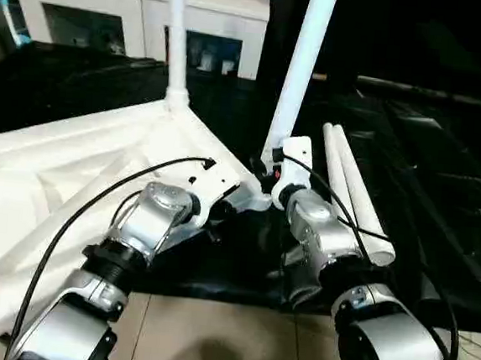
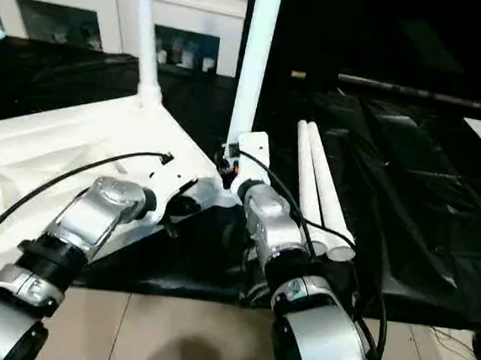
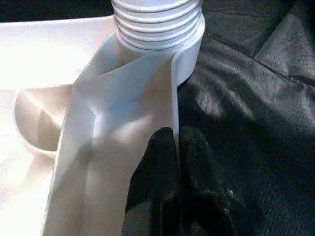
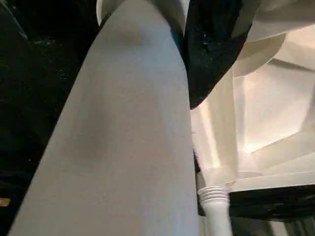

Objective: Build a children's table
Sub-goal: Rotate leg to tighten

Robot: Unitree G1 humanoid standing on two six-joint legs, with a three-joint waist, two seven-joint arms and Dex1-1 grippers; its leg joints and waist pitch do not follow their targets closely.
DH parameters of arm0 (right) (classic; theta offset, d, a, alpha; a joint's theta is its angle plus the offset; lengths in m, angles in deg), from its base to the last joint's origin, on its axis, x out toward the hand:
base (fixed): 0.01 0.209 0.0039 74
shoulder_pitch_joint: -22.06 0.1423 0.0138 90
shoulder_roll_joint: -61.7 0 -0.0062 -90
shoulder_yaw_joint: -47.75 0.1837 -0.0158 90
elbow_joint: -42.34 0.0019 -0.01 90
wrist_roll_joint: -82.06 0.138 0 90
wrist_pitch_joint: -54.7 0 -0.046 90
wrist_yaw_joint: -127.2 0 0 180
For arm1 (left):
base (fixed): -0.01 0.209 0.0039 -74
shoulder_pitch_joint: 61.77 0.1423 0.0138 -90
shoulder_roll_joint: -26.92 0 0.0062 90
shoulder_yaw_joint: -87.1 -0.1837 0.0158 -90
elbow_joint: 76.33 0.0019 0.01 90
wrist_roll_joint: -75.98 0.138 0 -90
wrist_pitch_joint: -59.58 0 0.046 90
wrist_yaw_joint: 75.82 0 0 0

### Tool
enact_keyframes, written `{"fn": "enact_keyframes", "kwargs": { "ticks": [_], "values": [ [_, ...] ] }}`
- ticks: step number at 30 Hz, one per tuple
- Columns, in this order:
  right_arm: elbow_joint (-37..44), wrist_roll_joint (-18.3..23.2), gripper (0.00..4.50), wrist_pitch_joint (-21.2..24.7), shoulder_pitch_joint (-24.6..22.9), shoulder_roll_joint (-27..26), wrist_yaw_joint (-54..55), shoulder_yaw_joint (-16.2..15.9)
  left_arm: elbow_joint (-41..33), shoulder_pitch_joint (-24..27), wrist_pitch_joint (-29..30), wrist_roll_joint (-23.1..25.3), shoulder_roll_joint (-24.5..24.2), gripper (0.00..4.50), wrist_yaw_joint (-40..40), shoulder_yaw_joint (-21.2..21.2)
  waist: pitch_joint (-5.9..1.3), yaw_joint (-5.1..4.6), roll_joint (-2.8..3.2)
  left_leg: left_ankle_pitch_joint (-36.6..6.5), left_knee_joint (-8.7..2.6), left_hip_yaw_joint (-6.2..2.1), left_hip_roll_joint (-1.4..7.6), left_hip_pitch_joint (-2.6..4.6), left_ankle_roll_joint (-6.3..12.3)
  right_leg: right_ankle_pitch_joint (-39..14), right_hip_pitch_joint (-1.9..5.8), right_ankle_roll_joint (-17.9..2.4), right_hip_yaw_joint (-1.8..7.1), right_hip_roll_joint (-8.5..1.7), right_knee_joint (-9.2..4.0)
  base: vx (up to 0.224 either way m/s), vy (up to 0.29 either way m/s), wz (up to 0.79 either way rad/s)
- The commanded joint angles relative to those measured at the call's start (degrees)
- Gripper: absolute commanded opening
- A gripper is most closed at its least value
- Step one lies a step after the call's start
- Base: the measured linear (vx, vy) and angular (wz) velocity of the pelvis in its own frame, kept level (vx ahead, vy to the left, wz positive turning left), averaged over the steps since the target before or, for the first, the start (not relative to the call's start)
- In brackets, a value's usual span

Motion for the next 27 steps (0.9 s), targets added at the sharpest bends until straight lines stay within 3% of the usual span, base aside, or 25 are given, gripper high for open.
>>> {"fn": "enact_keyframes", "kwargs": {
  "ticks": [1, 2, 3, 6, 12, 13, 14, 16, 17, 20, 24, 27],
  "values": [
    [-7.9, -1.8, 1.88, 3.9, -3.0, 0.9, 3.2, 0.8, -2.4, -0.9, -0.2, -0.8, 1.1, 0.0, -1.2, -0.5, -1.91, 0.22, 0.85, -19.7, -4.87, -0.89, 2.7, -0.39, -1.31, -23.6, 1.15, -5.7, 4.15, -4.79, -7.01, 0.0, 0.0, 0.0],
    [-9.7, -1.7, 1.88, 3.5, -2.1, 0.6, 3.7, 0.9, -2.6, -0.8, 0.5, -0.6, 0.8, 0.0, -0.4, -0.2, -2.17, 0.25, 0.73, -17.6, -4.87, -0.66, 2.87, -0.25, -1.05, -18.8, 1.16, -6.9, 4.33, -4.78, -6.49, 0.0, 0.0, 0.0],
    [-10.0, -1.7, 1.88, 3.3, -1.9, 0.5, 3.8, 1.0, -2.8, -0.7, 0.8, -0.6, 0.8, 0.0, -0.3, -0.2, -2.17, 0.25, 0.73, -17.6, -4.87, -0.66, 2.87, -0.25, -1.05, -18.8, 1.16, -6.9, 4.33, -4.78, -6.49, 0.0, 0.0, 0.0],
    [-12.0, -2.2, 1.88, 2.7, -1.1, 0.2, 3.9, 1.4, -4.1, -0.3, 2.2, -0.8, 0.3, 0.0, 0.1, 0.2, -2.24, 0.07, 0.81, -14.9, -4.91, -0.31, 2.9, -0.36, -0.8, -11.4, 1.56, -8.9, 4.39, -4.5, -5.78, 0.0, 0.0, 0.0],
    [-11.9, -3.5, 1.88, 0.2, -0.2, 0.2, -1.0, 0.2, -2.5, -0.4, -1.8, -0.6, -1.3, 0.0, -0.5, 0.0, -2.32, 0.07, 1.01, -12.8, -4.84, -0.02, 2.9, -0.28, 0.16, -7.8, 1.92, -10.0, 4.53, -4.49, -5.63, 0.0, 0.0, 0.0],
    [-11.8, -2.9, 2.44, -0.4, 0.1, 0.1, -2.3, 0.6, -2.4, -0.4, -2.6, -0.5, -1.7, 0.0, -0.7, -0.1, -2.33, 0.05, 1.01, -12.6, -4.85, 0.02, 2.88, -0.28, 0.21, -7.6, 1.99, -10.2, 4.54, -4.46, -5.59, 0.0, 0.0, 0.0],
    [-11.5, -1.9, 2.44, -1.3, 0.9, 0.2, -3.8, 1.5, -2.2, -0.3, -3.8, -0.2, -2.6, 0.0, -1.4, -0.6, -2.29, 0.03, 1.28, -12.8, -4.86, 0.05, 2.95, -0.12, 0.4, -7.5, 1.92, -10.6, 4.55, -4.44, -5.58, 0.0, 0.0, 0.0],
    [-11.0, -1.3, 2.64, -1.7, 1.3, 0.4, -5.4, 1.9, -2.3, -0.2, -4.2, -0.3, -3.0, 0.0, -1.8, -0.6, -2.39, 0.05, 1.31, -12.8, -4.74, 0.15, 2.95, -0.01, 0.53, -7.1, 1.94, -11.3, 4.6, -4.45, -5.61, 0.0, 0.0, 0.0],
    [-10.7, -1.0, 2.86, -1.9, 1.6, 0.6, -6.3, 2.1, -2.4, -0.2, -4.4, -0.4, -3.2, 0.0, -2.1, -0.6, -2.68, 0.22, 1.17, -10.9, -4.54, 0.18, 3.05, -0.12, 0.78, -4.5, 2.25, -11.6, 4.71, -4.66, -5.22, 0.0, 0.0, 0.0],
    [-8.5, -0.6, 3.02, -2.6, 2.3, 1.8, -10.9, 2.2, -2.3, -0.2, -5.8, -1.0, -4.1, 0.0, -3.7, -0.7, -2.77, 0.24, 1.5, -5.8, -4.21, 0.34, 2.94, -0.27, 2.33, 3.1, 2.41, -13.3, 4.61, -4.35, -4.39, 0.0, 0.0, 0.0],
    [-1.7, 1.2, 3.29, -1.6, 0.8, 4.5, -19.8, 2.2, -2.3, -0.1, -8.4, -2.0, -5.2, 0.0, -6.4, -0.7, -3.18, 0.55, 1.44, 0.2, -3.35, 0.61, 2.82, -0.29, 6.46, 14.0, 2.61, -15.9, 4.51, -4.06, -3.37, 0.0, 0.0, 0.0],
    [5.8, 2.3, 3.61, 0.6, -2.3, 7.2, -26.8, 0.7, -2.6, 0.2, -10.5, -2.7, -6.4, 0.0, -9.4, -1.3, -3.11, 0.91, 1.31, 0.9, -3.17, 0.71, 2.78, -0.33, 8.51, 14.5, 2.79, -16.3, 4.53, -4.16, -3.29, 0.0, 0.0, 0.0]
  ]
}}
